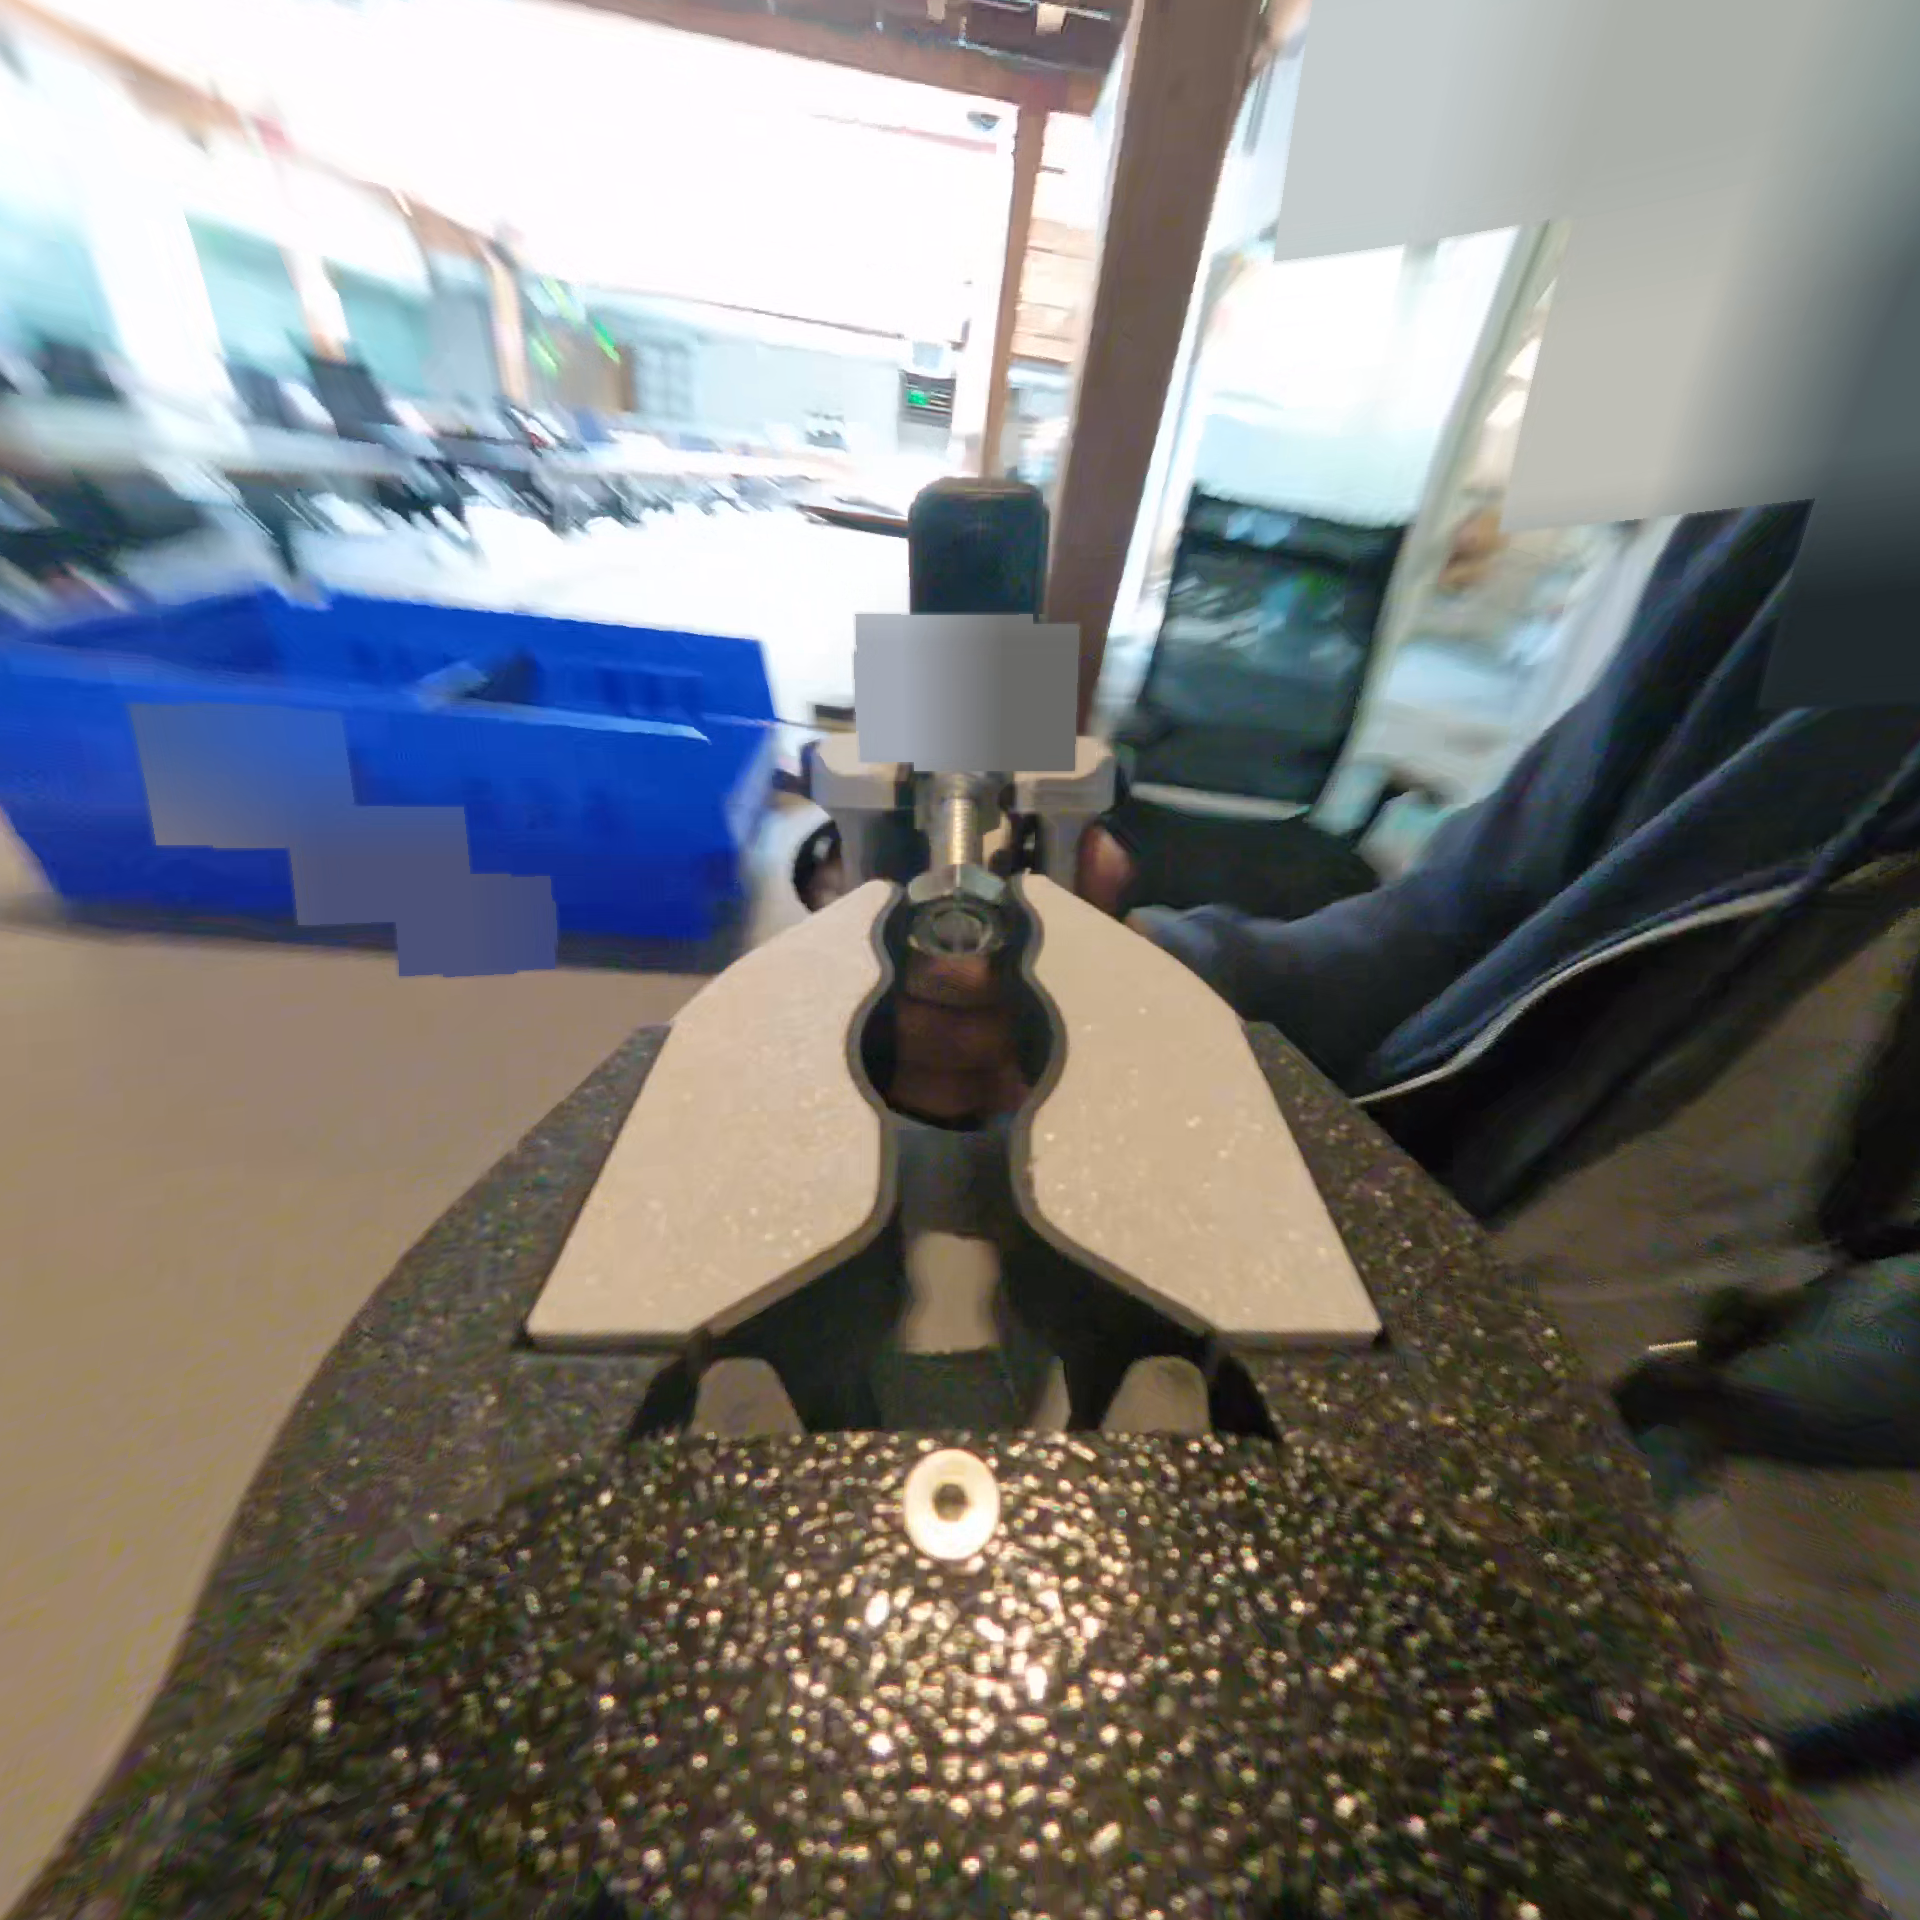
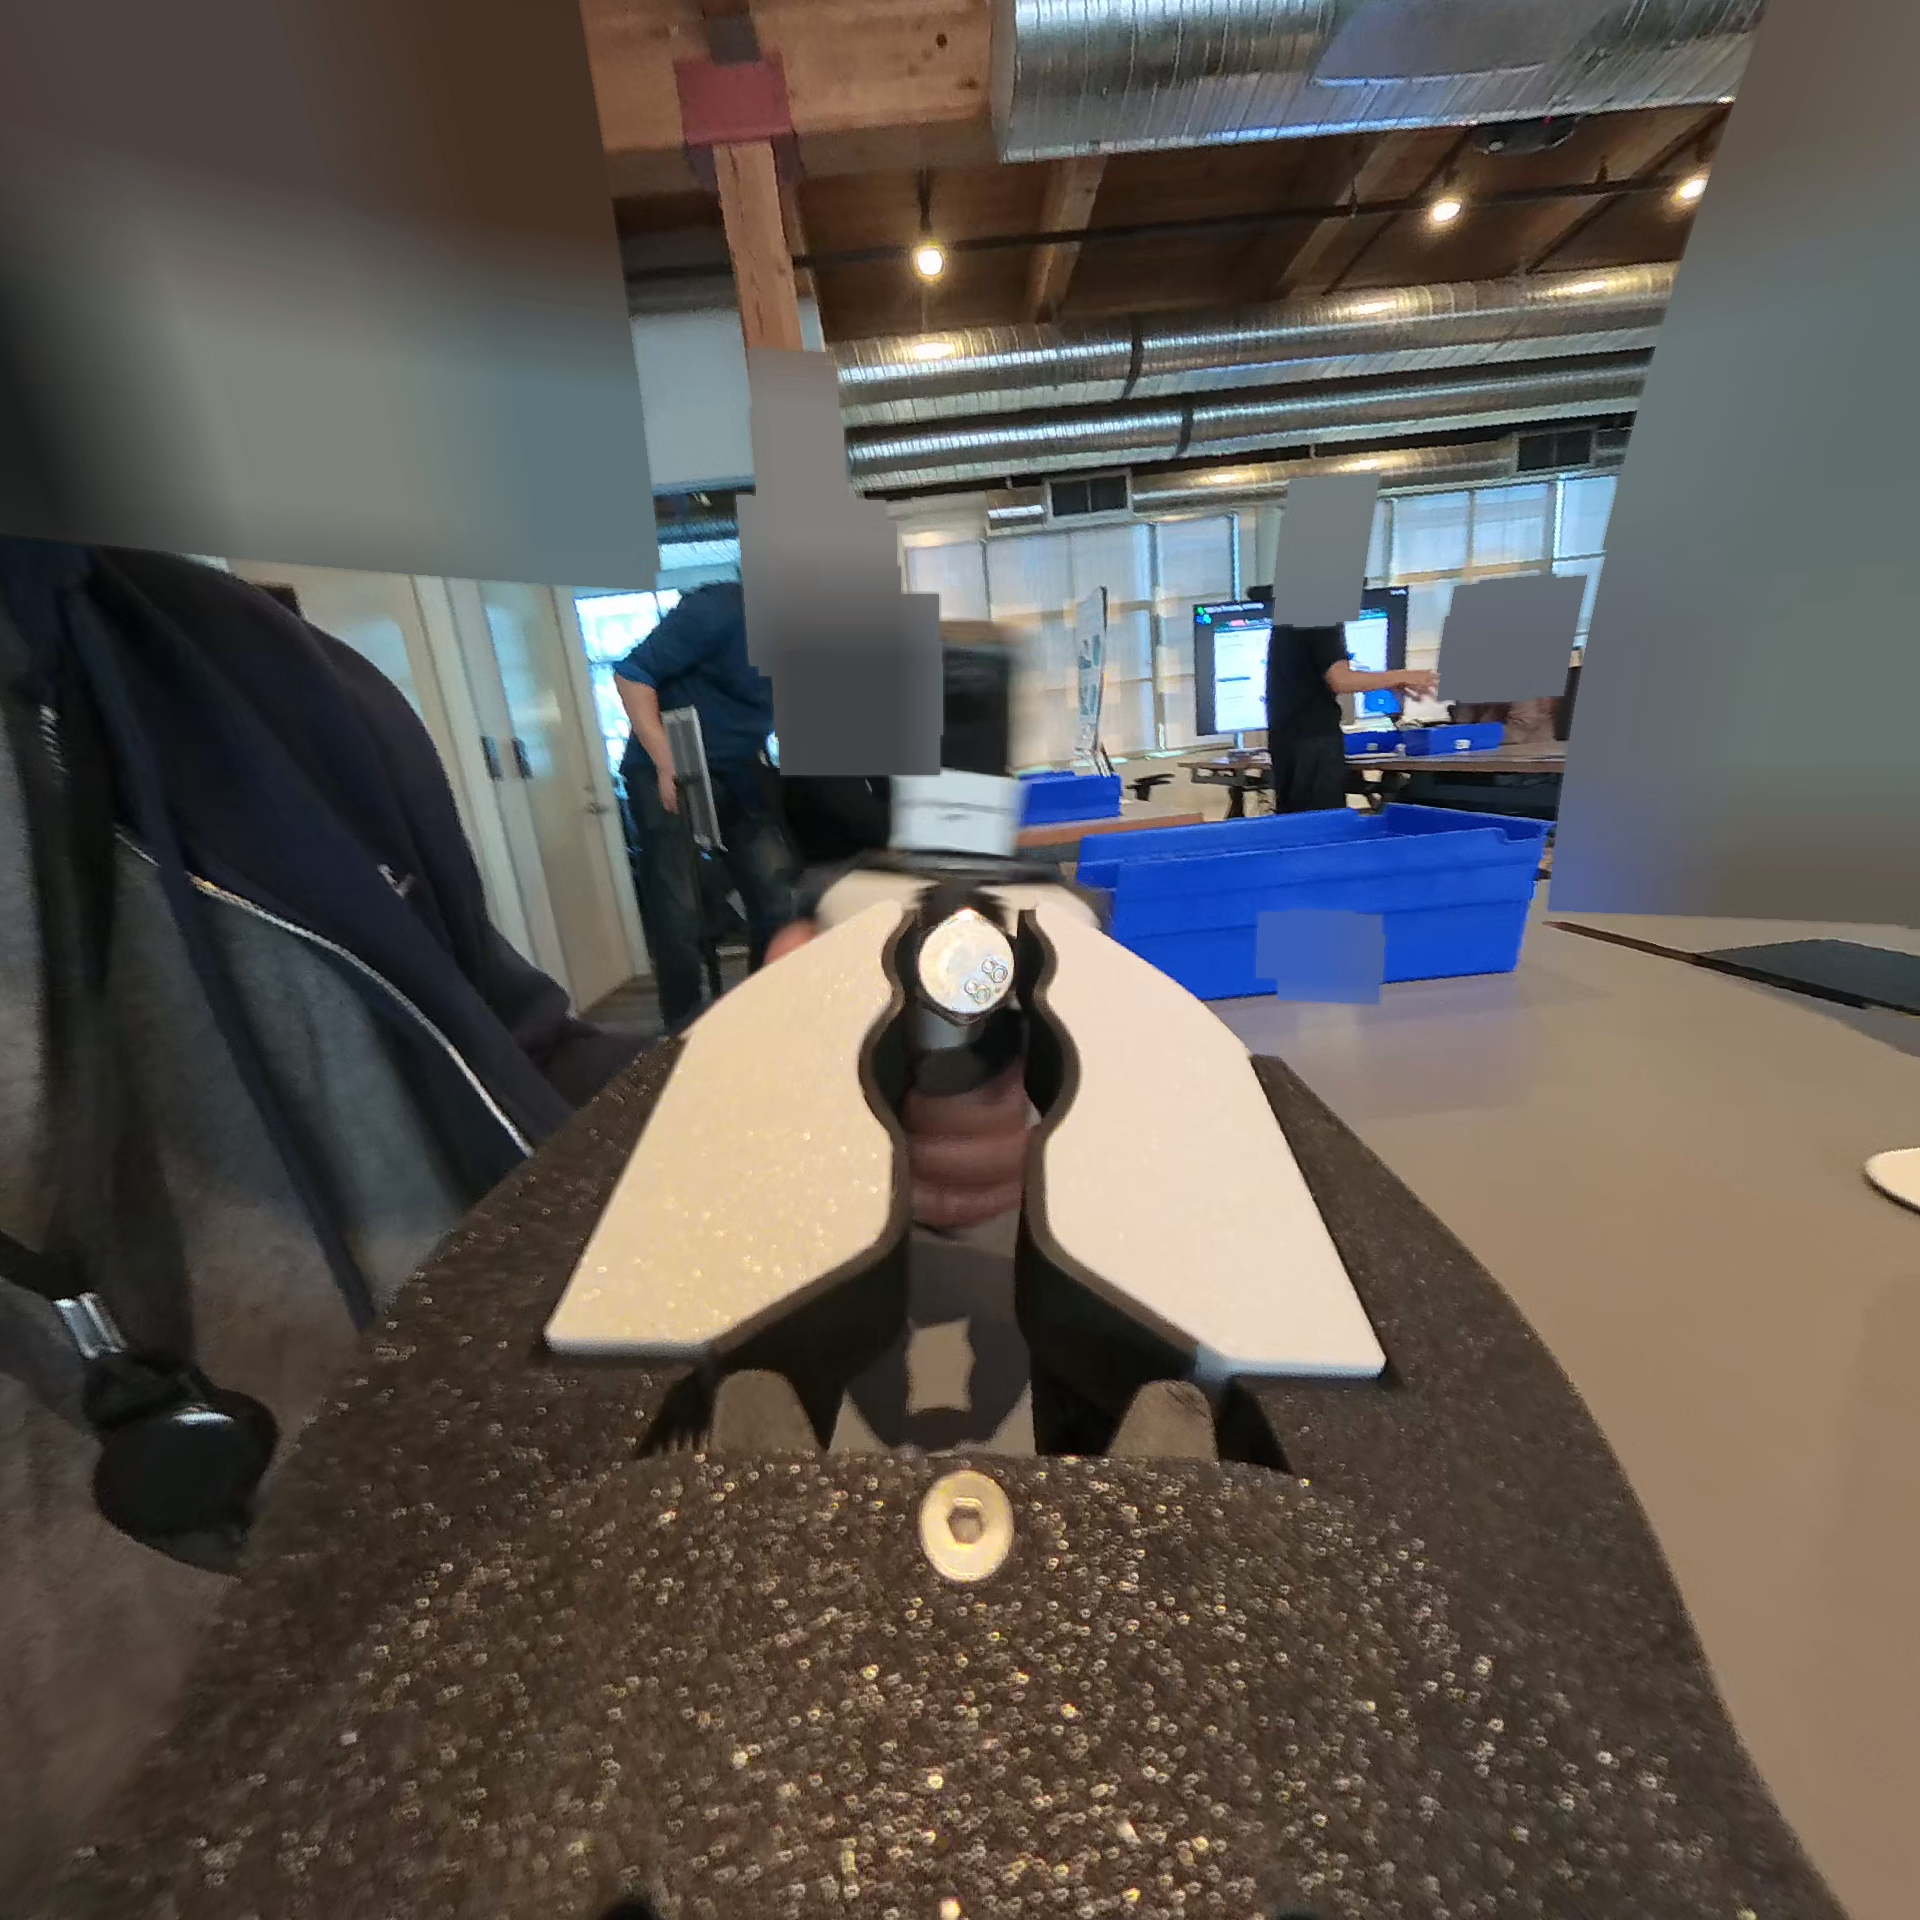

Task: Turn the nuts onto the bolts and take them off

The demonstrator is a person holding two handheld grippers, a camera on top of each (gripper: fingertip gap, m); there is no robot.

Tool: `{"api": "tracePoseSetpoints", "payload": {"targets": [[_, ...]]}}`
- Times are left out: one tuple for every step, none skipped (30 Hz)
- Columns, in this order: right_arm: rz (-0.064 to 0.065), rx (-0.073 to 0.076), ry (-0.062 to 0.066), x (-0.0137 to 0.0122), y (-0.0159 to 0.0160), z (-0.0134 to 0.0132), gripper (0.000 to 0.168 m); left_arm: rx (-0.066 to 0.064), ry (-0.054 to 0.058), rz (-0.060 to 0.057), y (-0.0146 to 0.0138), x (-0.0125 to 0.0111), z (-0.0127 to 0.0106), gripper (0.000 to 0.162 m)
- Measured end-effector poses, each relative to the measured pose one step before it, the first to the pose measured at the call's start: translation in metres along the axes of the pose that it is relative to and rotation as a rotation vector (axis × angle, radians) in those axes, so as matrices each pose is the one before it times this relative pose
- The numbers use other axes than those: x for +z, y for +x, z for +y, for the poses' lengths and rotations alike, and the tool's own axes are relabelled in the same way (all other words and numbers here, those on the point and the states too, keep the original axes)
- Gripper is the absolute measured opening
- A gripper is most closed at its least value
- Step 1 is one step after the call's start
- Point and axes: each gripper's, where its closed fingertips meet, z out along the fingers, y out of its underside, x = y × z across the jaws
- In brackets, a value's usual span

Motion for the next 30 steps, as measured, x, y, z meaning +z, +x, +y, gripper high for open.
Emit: {"api": "tracePoseSetpoints", "payload": {"targets": [[0.0035, -0.0102, -0.0094, 0.00059, -0.00032, 0.00109, 0.017, -0.1657, 0.0019, 0.0617, 0.00136, -0.00096, 0.00010, 0.017], [0.0048, -0.0139, -0.0109, 0.00101, -0.00043, 0.00117, 0.017, -0.1730, 0.0087, 0.0662, 0.00116, -0.00145, -0.00017, 0.017], [0.0044, -0.0149, -0.0113, 0.00106, -0.00052, 0.00121, 0.017, -0.1424, 0.0161, 0.0638, 0.00087, -0.00139, -0.00016, 0.017], [0.0037, -0.0091, -0.0082, 0.00083, -0.00019, 0.00098, 0.017, -0.0858, 0.0223, 0.0493, 0.00031, -0.00106, 0.00033, 0.017], [0.0042, -0.0022, -0.0043, 0.00009, 0.00046, 0.00059, 0.017, -0.0423, 0.0177, 0.0305, -0.00093, -0.00031, 0.00061, 0.017], [0.0028, 0.0014, 0.0003, -0.00027, 0.00059, -0.00004, 0.017, -0.0224, 0.0146, 0.0181, -0.00089, 0.00036, 0.00009, 0.017], [0.0019, 0.0007, 0.0039, -0.00050, 0.00036, -0.00066, 0.017, -0.0120, 0.0119, 0.0120, -0.00026, 0.00073, -0.00045, 0.017], [0.0014, -0.0008, 0.0035, -0.00037, 0.00009, -0.00053, 0.017, -0.0011, 0.0057, 0.0063, 0.00012, 0.00065, -0.00039, 0.017], [0.0000, 0.0012, 0.0020, -0.00026, 0.00005, -0.00029, 0.017, 0.0124, 0.0014, 0.0035, 0.00033, 0.00027, -0.00023, 0.017], [0.0000, 0.0030, 0.0019, -0.00013, 0.00031, -0.00027, 0.017, 0.0196, 0.0007, 0.0041, 0.00101, -0.00031, -0.00061, 0.018], [0.0011, 0.0020, 0.0009, -0.00003, 0.00032, -0.00007, 0.017, 0.0216, 0.0019, 0.0033, 0.00126, -0.00013, -0.00102, 0.024], [0.0000, 0.0029, 0.0028, -0.00029, 0.00034, -0.00036, 0.017, 0.0273, 0.0029, 0.0033, 0.00183, 0.00010, -0.00122, 0.032], [-0.0009, 0.0046, 0.0064, -0.00047, 0.00025, -0.00077, 0.017, 0.0405, -0.0014, 0.0046, 0.00259, 0.00029, -0.00079, 0.040], [-0.0014, 0.0069, 0.0081, -0.00073, 0.00036, -0.00104, 0.017, 0.0569, -0.0037, -0.0076, 0.00120, 0.00020, -0.00057, 0.044], [-0.0023, 0.0104, 0.0098, -0.00082, 0.00052, -0.00119, 0.017, 0.0784, -0.0058, -0.0307, -0.00151, -0.00018, -0.00012, 0.047], [-0.0028, 0.0123, 0.0117, -0.00096, 0.00065, -0.00127, 0.017, 0.1070, -0.0087, -0.0520, -0.00359, -0.00052, -0.00011, 0.050], [-0.0051, 0.0132, 0.0125, -0.00100, 0.00029, -0.00147, 0.017, 0.1319, -0.0028, -0.0678, -0.00465, -0.00080, -0.00067, 0.051], [-0.0075, 0.0155, 0.0122, -0.00076, 0.00020, -0.00132, 0.017, 0.1404, 0.0019, -0.0766, -0.00528, -0.00101, -0.00103, 0.050], [-0.0074, 0.0156, 0.0113, -0.00067, 0.00010, -0.00117, 0.017, 0.1389, 0.0005, -0.0670, -0.00352, -0.00077, -0.00148, 0.049], [-0.0079, 0.0152, 0.0106, -0.00059, 0.00006, -0.00096, 0.017, 0.1282, 0.0012, -0.0484, -0.00067, -0.00033, -0.00233, 0.045], [-0.0086, 0.0172, 0.0118, -0.00056, 0.00005, -0.00110, 0.017, 0.1077, 0.0011, -0.0326, 0.00161, 0.00045, -0.00315, 0.044], [-0.0082, 0.0196, 0.0135, -0.00084, 0.00026, -0.00128, 0.017, 0.0861, -0.0123, -0.0153, 0.00331, 0.00150, -0.00175, 0.044], [-0.0074, 0.0212, 0.0154, -0.00098, 0.00067, -0.00158, 0.017, 0.0641, -0.0240, -0.0072, 0.00351, 0.00227, 0.00008, 0.044], [-0.0075, 0.0214, 0.0187, -0.00135, 0.00078, -0.00209, 0.017, 0.0465, -0.0274, -0.0126, 0.00204, 0.00246, 0.00100, 0.044], [-0.0120, 0.0233, 0.0215, -0.00151, 0.00019, -0.00243, 0.017, 0.0300, -0.0322, -0.0250, -0.00061, 0.00247, 0.00175, 0.044], [-0.0137, 0.0256, 0.0228, -0.00160, 0.00015, -0.00257, 0.017, 0.0186, -0.0325, -0.0245, -0.00128, 0.00225, 0.00194, 0.045], [-0.0086, 0.0228, 0.0207, -0.00163, 0.00071, -0.00227, 0.017, 0.0137, -0.0267, -0.0166, -0.00078, 0.00189, 0.00110, 0.045], [-0.0082, 0.0211, 0.0160, -0.00136, 0.00071, -0.00184, 0.017, 0.0158, -0.0152, -0.0113, 0.00004, 0.00133, -0.00028, 0.044], [-0.0067, 0.0181, 0.0126, -0.00105, 0.00062, -0.00134, 0.017, 0.0170, -0.0114, -0.0104, 0.00005, 0.00093, -0.00067, 0.042], [-0.0035, 0.0107, 0.0069, -0.00055, 0.00046, -0.00068, 0.017, 0.0166, -0.0138, -0.0120, -0.00036, 0.00069, -0.00011, 0.039]]}}
